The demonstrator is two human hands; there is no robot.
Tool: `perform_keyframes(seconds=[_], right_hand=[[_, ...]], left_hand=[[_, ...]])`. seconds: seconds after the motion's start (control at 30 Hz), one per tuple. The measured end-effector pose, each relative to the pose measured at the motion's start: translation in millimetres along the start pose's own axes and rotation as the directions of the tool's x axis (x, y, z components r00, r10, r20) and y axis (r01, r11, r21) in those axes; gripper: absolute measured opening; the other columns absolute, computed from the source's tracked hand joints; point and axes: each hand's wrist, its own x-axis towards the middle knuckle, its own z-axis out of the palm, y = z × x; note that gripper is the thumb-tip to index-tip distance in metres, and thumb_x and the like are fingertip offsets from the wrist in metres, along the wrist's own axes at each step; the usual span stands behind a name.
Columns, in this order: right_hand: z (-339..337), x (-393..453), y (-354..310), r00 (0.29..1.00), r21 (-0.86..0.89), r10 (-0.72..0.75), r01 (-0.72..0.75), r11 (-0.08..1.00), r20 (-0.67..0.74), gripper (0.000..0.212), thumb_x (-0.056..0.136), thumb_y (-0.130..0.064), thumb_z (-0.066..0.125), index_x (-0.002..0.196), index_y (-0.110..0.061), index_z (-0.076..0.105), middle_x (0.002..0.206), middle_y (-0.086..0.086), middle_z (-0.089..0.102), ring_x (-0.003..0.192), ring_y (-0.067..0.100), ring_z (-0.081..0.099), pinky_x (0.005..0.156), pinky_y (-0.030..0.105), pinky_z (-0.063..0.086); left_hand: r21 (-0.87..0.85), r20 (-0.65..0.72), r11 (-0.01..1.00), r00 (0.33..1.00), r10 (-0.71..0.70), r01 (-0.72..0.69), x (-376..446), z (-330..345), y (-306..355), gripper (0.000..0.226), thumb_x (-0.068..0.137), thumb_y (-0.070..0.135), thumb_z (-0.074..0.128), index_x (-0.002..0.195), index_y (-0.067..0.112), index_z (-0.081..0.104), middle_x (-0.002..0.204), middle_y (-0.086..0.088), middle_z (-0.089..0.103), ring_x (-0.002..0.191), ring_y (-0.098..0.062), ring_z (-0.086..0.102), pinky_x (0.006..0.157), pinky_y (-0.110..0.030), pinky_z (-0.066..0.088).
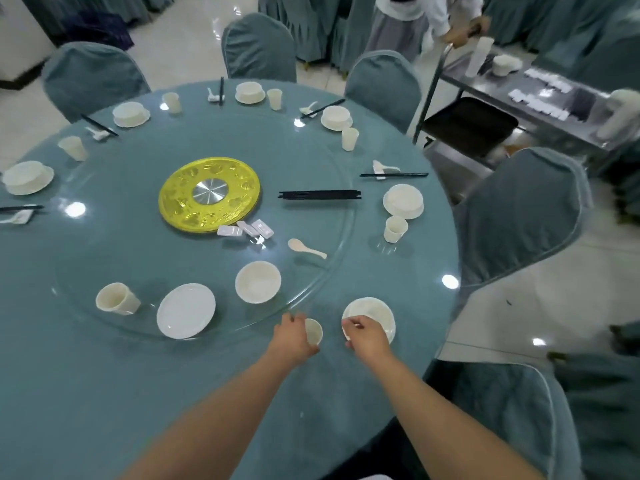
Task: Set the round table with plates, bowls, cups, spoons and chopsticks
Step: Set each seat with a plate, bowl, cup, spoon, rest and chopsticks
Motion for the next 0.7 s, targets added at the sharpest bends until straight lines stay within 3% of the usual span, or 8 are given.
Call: perform_keyframes(seconds=[0.07, 0.13, 0.23, 0.33, 0.57, 0.7], right_hand=[[-3.3, -0.8, 4.8, 1.000, 0.019, 0.013, -0.013, 1.000, -0.008, 0.013, 0.093, -0.023, 0.058, 0.095, -0.013, 0.066, 0.085, 0.002, 0.066, 0.059, 0.015, 0.060, 0.045, 0.012, 0.044], [-4.4, -0.3, 9.5, 0.999, 0.053, 0.039, -0.038, 0.998, -0.008, 0.009, 0.093, -0.022, 0.058, 0.093, -0.015, 0.064, 0.085, -0.001, 0.064, 0.062, 0.015, 0.062, 0.042, 0.011, 0.042], [-4.2, 3.4, 14.0, 0.998, 0.035, 0.062, -0.062, 0.997, 0.011, 0.009, 0.091, -0.026, 0.058, 0.092, -0.020, 0.064, 0.084, -0.007, 0.064, 0.072, 0.025, 0.070, 0.064, 0.026, 0.057], [-3.4, 6.7, 15.3, 0.998, 0.015, 0.067, -0.067, 0.998, 0.023, 0.011, 0.091, -0.028, 0.057, 0.093, -0.021, 0.065, 0.081, -0.011, 0.064, 0.079, 0.030, 0.072, 0.080, 0.037, 0.056], [6.7, 11.5, 4.7, 0.998, -0.058, 0.047, -0.045, 0.997, 0.035, 0.017, 0.091, -0.032, 0.056, 0.096, -0.020, 0.066, 0.080, -0.006, 0.067, 0.070, 0.022, 0.072, 0.068, 0.026, 0.049], [15.1, 14.9, -4.7, 0.998, -0.075, 0.038, -0.035, 0.997, 0.042, 0.015, 0.090, -0.034, 0.057, 0.088, -0.022, 0.066, 0.074, 0.000, 0.069, 0.073, 0.024, 0.072, 0.067, 0.032, 0.053]], left_hand=[[0.020, 0.019, 1.000, 1.000, -0.004, 0.004, 0.4, 5.7, 3.0, 0.077, 0.077, 0.044, 0.073, 0.139, 0.018, 0.036, 0.133, -0.008, 0.035, 0.121, -0.032, 0.047, 0.103, -0.034, 0.039], [0.038, 0.033, 0.999, 0.999, -0.014, 0.013, 1.1, 10.7, 4.2, 0.078, 0.077, 0.042, 0.074, 0.140, 0.017, 0.035, 0.135, -0.009, 0.035, 0.122, -0.033, 0.047, 0.103, -0.035, 0.039], [0.050, 0.066, 0.998, 0.997, -0.049, 0.046, 0.7, 14.8, 2.0, 0.081, 0.077, 0.041, 0.075, 0.141, 0.016, 0.033, 0.136, -0.010, 0.036, 0.122, -0.035, 0.048, 0.103, -0.036, 0.042], [0.031, 0.088, 0.997, 0.994, -0.068, 0.065, 0.9, 16.0, -2.4, 0.080, 0.077, 0.040, 0.076, 0.140, 0.015, 0.034, 0.136, -0.011, 0.036, 0.122, -0.034, 0.050, 0.102, -0.038, 0.044], [-0.004, 0.112, 0.998, 0.991, -0.068, 0.068, 4.0, 15.7, -10.1, 0.089, 0.072, 0.040, 0.081, 0.140, 0.014, 0.032, 0.134, -0.012, 0.037, 0.122, -0.035, 0.049, 0.101, -0.042, 0.045], [0.011, 0.100, 0.997, 0.992, -0.081, 0.080, 6.6, 5.4, -19.9, 0.102, 0.070, 0.050, 0.079, 0.149, 0.019, 0.021, 0.139, -0.010, 0.035, 0.130, -0.034, 0.039, 0.106, -0.042, 0.040]])
